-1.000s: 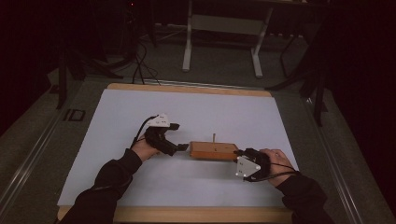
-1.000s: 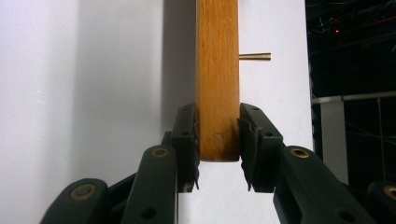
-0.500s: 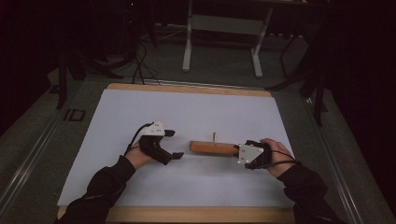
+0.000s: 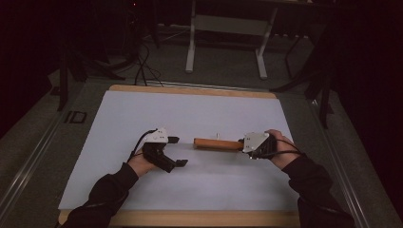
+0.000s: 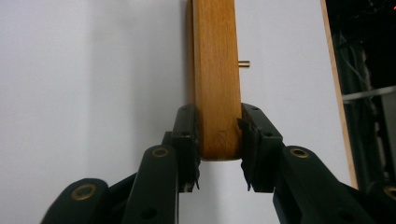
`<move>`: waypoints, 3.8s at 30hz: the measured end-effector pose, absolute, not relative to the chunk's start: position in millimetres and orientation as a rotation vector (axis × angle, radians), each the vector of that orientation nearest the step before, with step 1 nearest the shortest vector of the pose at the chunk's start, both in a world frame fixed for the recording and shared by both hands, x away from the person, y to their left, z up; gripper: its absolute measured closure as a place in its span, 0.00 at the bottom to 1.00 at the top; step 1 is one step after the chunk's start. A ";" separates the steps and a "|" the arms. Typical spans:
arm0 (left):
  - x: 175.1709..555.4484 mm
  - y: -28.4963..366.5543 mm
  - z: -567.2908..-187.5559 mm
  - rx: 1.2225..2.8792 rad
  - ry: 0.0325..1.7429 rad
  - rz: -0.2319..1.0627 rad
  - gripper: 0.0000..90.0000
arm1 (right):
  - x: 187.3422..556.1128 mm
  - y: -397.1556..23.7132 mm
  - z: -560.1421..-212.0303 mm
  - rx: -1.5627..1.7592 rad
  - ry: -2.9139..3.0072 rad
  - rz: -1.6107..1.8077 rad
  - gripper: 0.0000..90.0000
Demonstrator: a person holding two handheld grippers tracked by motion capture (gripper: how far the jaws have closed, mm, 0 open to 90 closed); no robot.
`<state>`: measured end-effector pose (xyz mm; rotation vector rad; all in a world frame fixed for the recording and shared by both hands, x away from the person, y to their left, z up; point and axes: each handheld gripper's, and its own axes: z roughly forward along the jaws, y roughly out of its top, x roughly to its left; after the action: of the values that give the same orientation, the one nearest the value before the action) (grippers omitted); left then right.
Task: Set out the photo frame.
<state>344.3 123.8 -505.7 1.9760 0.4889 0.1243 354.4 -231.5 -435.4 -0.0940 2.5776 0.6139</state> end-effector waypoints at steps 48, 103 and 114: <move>344.2 119.1 -531.7 1.948 0.529 0.089 0.02 | 458.3 -220.9 -422.6 0.154 2.759 0.631 0.70; 337.1 122.9 -523.2 1.943 0.527 0.115 0.02 | 422.5 -244.3 -414.0 0.540 2.610 1.049 0.15; 329.8 128.8 -516.0 1.939 0.545 0.133 0.02 | 380.5 -249.9 -419.8 0.621 2.501 1.350 0.15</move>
<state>329.8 128.8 -516.0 1.9395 0.5455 0.1326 380.5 -249.9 -419.8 0.6210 2.5012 1.3499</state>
